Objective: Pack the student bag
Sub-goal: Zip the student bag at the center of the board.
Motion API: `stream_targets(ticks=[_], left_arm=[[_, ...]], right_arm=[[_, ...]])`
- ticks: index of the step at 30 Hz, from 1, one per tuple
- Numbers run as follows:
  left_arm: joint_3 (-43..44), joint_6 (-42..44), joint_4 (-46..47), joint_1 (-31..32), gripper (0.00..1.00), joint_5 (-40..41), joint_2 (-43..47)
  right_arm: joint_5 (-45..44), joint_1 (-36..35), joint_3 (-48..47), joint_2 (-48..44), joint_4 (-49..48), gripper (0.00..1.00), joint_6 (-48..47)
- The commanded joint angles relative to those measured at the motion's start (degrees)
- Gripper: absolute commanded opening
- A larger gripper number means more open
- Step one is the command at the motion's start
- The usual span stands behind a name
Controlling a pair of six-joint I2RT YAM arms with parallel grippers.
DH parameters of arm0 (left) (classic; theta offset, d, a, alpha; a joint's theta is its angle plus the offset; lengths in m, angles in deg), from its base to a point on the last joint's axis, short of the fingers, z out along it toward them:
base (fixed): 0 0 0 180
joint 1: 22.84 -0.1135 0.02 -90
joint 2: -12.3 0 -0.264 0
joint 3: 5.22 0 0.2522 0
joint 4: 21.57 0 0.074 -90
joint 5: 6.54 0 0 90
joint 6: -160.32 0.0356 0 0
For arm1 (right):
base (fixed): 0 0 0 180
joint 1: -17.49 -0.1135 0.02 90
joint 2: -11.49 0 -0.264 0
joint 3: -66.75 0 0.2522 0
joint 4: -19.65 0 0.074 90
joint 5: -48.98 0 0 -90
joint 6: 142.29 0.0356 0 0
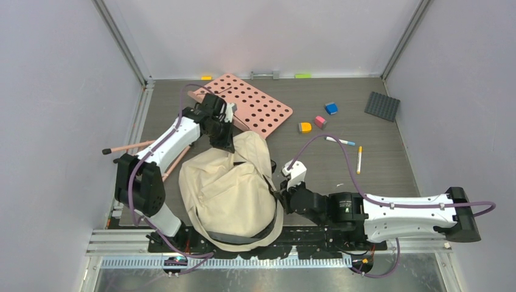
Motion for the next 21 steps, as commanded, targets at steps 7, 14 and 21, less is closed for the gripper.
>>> stream_targets(ticks=[7, 14, 21], left_arm=[[0.40, 1.03, 5.48, -6.18, 0.00, 14.41, 1.21], [0.04, 1.79, 5.71, -6.18, 0.00, 15.81, 1.65], [0.16, 2.20, 5.59, -5.65, 0.00, 16.51, 2.01]], right_arm=[[3.31, -3.77, -5.90, -2.35, 7.78, 0.01, 1.94], [5.10, -5.42, -8.30, -0.74, 6.32, 0.01, 1.00], [10.39, -7.09, -9.87, -1.72, 3.36, 0.01, -0.40]])
